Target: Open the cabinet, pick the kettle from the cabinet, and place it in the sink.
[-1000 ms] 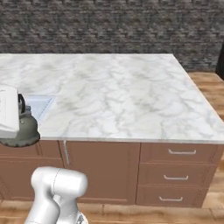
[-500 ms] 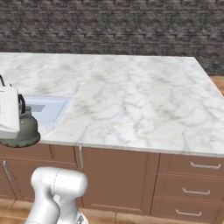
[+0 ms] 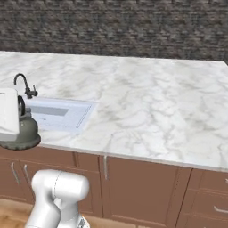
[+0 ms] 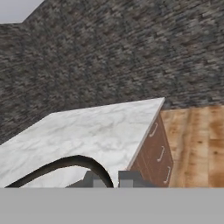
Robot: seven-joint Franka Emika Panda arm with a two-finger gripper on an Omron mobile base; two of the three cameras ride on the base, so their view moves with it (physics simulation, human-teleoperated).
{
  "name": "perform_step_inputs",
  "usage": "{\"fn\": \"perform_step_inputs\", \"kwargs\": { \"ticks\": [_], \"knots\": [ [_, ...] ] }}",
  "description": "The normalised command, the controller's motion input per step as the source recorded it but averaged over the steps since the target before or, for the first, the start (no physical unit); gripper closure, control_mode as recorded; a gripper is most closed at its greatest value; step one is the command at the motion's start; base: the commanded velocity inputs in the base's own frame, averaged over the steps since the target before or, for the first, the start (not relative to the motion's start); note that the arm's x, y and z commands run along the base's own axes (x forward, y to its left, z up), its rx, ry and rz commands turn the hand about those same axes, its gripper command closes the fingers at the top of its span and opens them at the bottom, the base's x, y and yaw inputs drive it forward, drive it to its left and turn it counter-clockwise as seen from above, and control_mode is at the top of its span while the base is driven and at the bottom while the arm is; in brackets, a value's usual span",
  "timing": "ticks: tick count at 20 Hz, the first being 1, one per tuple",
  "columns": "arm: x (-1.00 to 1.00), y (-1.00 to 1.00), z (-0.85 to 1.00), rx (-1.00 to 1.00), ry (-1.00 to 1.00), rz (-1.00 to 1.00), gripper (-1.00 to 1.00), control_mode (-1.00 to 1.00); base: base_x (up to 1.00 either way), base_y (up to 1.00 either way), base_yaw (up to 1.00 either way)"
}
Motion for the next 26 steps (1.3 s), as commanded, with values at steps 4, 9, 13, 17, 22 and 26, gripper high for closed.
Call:
{"fn": "perform_step_inputs", "kwargs": {
  "ticks": [4,9,13,17,22,26],
  "knots": [
    [0.00,0.00,0.00,0.00,0.00,0.00,1.00,1.00,0.43,0.44,0.11],
    [0.00,0.00,0.00,0.00,0.00,0.00,1.00,1.00,0.44,0.53,0.06],
    [0.00,0.00,0.00,0.00,0.00,0.00,1.00,1.00,0.47,0.49,0.04],
    [0.00,0.00,0.00,0.00,0.00,0.00,1.00,1.00,0.35,0.49,0.01],
    [0.00,0.00,0.00,0.00,0.00,0.00,1.00,1.00,0.30,0.51,0.00],
    [0.00,0.00,0.00,0.00,0.00,0.00,1.00,1.00,0.28,0.50,0.00]
  ]
}}
